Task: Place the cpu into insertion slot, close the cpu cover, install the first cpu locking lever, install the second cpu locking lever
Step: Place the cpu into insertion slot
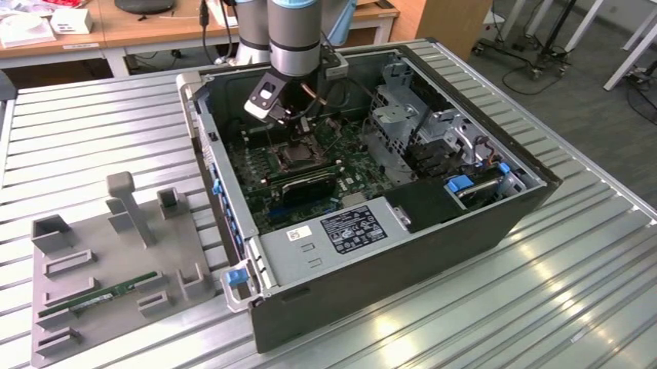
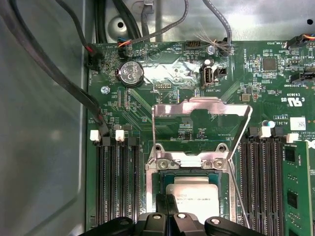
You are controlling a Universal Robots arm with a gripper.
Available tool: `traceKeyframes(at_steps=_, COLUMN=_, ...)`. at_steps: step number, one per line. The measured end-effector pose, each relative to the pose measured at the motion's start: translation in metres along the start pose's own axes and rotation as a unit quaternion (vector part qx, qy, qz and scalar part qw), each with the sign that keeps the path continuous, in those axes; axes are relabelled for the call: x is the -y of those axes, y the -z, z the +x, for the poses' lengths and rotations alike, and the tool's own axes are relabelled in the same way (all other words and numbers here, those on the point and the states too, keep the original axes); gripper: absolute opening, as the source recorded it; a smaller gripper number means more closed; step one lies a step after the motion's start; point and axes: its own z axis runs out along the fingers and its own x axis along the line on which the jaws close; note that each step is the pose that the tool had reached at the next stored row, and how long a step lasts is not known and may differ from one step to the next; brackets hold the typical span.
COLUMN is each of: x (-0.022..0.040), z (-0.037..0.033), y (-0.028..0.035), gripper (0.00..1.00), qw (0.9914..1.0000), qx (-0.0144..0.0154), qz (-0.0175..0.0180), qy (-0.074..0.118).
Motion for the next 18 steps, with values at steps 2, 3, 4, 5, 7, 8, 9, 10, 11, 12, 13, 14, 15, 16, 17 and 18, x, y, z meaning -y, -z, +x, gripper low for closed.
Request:
traceKeyframes(at_steps=2, x=0.0000, z=0.0000, y=-0.0003, gripper=0.11, qw=1.00000, qx=0.0000, qz=0.0000, qy=0.000)
traceKeyframes(at_steps=3, x=0.0000, z=0.0000, y=-0.0005, gripper=0.11, qw=1.00000, qx=0.0000, qz=0.0000, qy=0.000)
traceKeyframes(at_steps=4, x=0.0000, z=0.0000, y=-0.0007, gripper=0.11, qw=1.00000, qx=0.0000, qz=0.0000, qy=0.000)
traceKeyframes(at_steps=5, x=0.0001, z=-0.0001, y=-0.0009, gripper=0.11, qw=1.00000, qx=0.0001, qz=0.0001, qy=0.000)
traceKeyframes(at_steps=7, x=0.0001, z=-0.0001, y=-0.0011, gripper=0.11, qw=1.00000, qx=0.0001, qz=0.0001, qy=0.000)
traceKeyframes(at_steps=8, x=0.0001, z=0.0000, y=-0.0012, gripper=0.11, qw=1.00000, qx=0.0000, qz=0.0000, qy=0.000)
traceKeyframes(at_steps=9, x=0.0000, z=0.0000, y=-0.0013, gripper=0.11, qw=1.00000, qx=-0.0001, qz=0.0000, qy=0.000)
traceKeyframes(at_steps=10, x=0.0001, z=0.0000, y=-0.0013, gripper=0.11, qw=1.00000, qx=-0.0001, qz=0.0000, qy=0.000)
traceKeyframes(at_steps=11, x=0.0001, z=0.0000, y=-0.0013, gripper=0.11, qw=1.00000, qx=-0.0001, qz=0.0000, qy=0.000)
traceKeyframes(at_steps=12, x=0.0000, z=0.0000, y=-0.0013, gripper=0.11, qw=1.00000, qx=-0.0001, qz=-0.0001, qy=0.000)
traceKeyframes(at_steps=13, x=0.0000, z=0.0000, y=-0.0010, gripper=0.11, qw=1.00000, qx=-0.0002, qz=-0.0002, qy=0.000)
traceKeyframes(at_steps=14, x=-0.0001, z=0.0002, y=-0.0005, gripper=0.11, qw=1.00000, qx=-0.0006, qz=-0.0004, qy=0.000)
traceKeyframes(at_steps=15, x=-0.0001, z=0.0002, y=0.0007, gripper=0.11, qw=1.00000, qx=-0.0004, qz=-0.0003, qy=0.000)
traceKeyframes(at_steps=16, x=-0.0002, z=0.0002, y=0.0023, gripper=0.11, qw=1.00000, qx=-0.0001, qz=-0.0001, qy=0.000)
traceKeyframes(at_steps=17, x=-0.0002, z=0.0002, y=0.0036, gripper=0.11, qw=1.00000, qx=-0.0001, qz=-0.0001, qy=0.000)
traceKeyframes(at_steps=18, x=-0.0003, z=0.0002, y=0.0046, gripper=0.11, qw=1.00000, qx=-0.0001, qz=-0.0001, qy=0.000)
